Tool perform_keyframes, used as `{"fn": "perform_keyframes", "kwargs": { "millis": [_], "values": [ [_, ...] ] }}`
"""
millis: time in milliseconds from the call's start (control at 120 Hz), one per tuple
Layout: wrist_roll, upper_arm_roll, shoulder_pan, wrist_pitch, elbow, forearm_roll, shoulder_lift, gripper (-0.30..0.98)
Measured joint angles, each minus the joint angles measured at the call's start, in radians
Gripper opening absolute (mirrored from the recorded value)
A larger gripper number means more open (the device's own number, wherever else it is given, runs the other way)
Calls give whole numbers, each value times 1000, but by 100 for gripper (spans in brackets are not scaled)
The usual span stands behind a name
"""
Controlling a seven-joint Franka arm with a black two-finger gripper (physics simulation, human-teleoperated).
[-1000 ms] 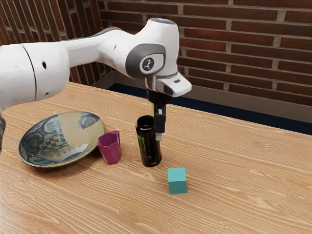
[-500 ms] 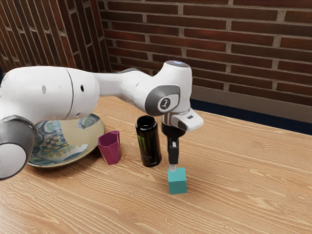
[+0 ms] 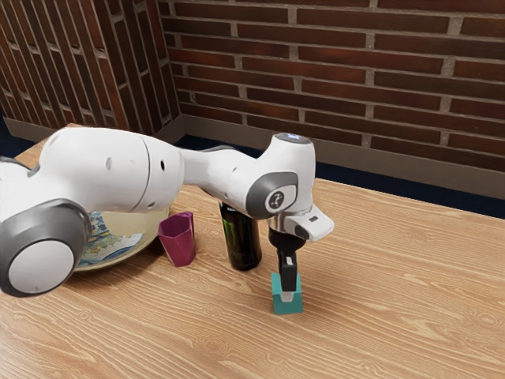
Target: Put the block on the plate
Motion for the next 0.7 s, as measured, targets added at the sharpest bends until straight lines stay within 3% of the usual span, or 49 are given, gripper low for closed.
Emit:
{"fn": "perform_keyframes", "kwargs": {
  "millis": [267, 458, 700],
  "values": [
    [0, 0, -1, 22, 1, -18, 47, 68],
    [-2, 1, -3, 33, 0, -29, 50, 50],
    [-5, 1, -2, 39, 0, -31, 48, 39]
  ]
}}
